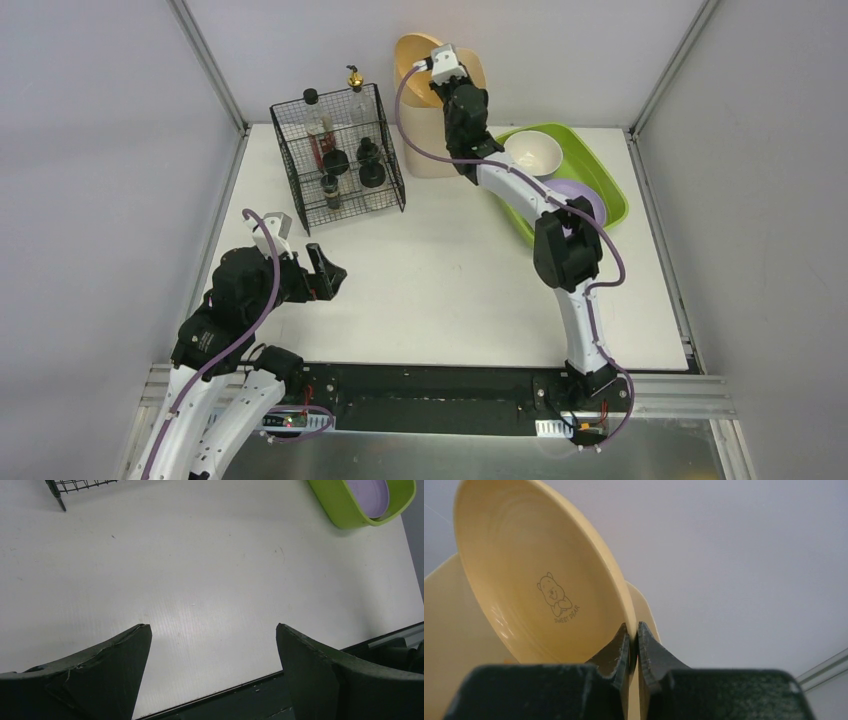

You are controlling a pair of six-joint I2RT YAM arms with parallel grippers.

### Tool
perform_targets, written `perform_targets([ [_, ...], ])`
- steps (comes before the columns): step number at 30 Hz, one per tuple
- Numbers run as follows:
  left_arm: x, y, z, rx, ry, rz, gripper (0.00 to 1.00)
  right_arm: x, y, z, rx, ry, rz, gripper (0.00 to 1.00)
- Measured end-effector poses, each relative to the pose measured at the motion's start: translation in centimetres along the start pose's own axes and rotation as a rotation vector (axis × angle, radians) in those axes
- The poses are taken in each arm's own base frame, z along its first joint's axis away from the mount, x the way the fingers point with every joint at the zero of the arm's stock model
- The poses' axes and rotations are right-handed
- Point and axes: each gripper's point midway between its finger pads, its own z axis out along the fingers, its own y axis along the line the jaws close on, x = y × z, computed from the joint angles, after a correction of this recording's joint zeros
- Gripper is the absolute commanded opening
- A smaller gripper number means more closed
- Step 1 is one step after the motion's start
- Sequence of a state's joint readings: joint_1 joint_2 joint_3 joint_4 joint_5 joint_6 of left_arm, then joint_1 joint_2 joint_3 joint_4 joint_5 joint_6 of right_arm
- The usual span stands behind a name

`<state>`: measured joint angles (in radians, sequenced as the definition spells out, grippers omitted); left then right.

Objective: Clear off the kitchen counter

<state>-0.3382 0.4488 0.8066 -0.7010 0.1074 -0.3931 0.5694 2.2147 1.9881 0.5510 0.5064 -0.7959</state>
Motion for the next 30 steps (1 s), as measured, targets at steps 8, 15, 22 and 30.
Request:
perform_targets([
  [8, 0.1, -0.2, 0.0, 0.010, 0.004, 0.003, 1.00, -2.1, 0.2, -1.1, 0.021, -0.069, -0.052, 0.00],
  [15, 0.1, -0.1, 0.0, 0.010, 0.006, 0.009, 1.00, -7.6, -4.0, -3.4, 0.077, -0.137, -0.009, 0.00],
  [22, 0.2, -0.1, 0.0, 0.009, 0.006, 0.013, 1.00, -13.2, -11.3, -8.0, 0.176, -0.205, 0.070, 0.00],
  [30, 0.2, -0.1, 0.0, 0.009, 0.008, 0.015, 1.00, -13.1, -17.4, -13.0, 0.254, -0.111, 0.151, 0.00],
])
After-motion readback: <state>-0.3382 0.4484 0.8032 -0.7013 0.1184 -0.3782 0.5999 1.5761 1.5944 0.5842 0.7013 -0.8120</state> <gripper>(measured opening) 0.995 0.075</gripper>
